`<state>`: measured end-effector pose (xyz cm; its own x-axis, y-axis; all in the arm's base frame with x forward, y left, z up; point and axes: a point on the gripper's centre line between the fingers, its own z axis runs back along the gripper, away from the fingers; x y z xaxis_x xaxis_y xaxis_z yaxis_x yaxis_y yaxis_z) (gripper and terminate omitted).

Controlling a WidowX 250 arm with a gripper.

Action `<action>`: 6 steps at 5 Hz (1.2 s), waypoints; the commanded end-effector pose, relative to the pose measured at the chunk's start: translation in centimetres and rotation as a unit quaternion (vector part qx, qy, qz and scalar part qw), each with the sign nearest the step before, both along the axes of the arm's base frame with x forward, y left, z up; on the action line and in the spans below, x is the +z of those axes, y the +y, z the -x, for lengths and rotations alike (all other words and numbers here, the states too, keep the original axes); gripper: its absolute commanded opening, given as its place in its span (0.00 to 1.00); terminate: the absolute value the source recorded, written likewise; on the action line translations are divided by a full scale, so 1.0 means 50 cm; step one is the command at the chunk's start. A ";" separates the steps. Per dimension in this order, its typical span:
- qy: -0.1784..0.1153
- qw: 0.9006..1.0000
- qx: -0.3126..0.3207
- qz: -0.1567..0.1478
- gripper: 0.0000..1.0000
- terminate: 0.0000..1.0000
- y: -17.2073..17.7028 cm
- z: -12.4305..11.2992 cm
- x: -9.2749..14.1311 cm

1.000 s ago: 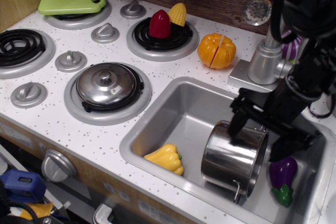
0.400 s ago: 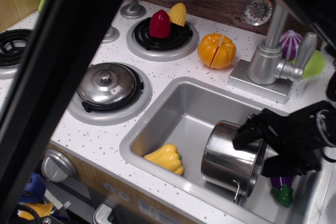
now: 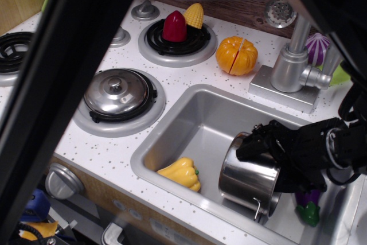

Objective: Flip pot upright in sink

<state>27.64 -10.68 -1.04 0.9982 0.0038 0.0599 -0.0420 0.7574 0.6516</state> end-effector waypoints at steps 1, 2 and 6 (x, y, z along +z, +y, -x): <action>-0.026 0.999 -0.010 0.032 0.00 0.00 0.012 -0.015 0.035; -0.037 0.998 -0.004 0.055 0.00 0.00 0.021 -0.013 0.036; -0.040 0.988 0.000 0.147 1.00 0.00 0.045 -0.010 0.043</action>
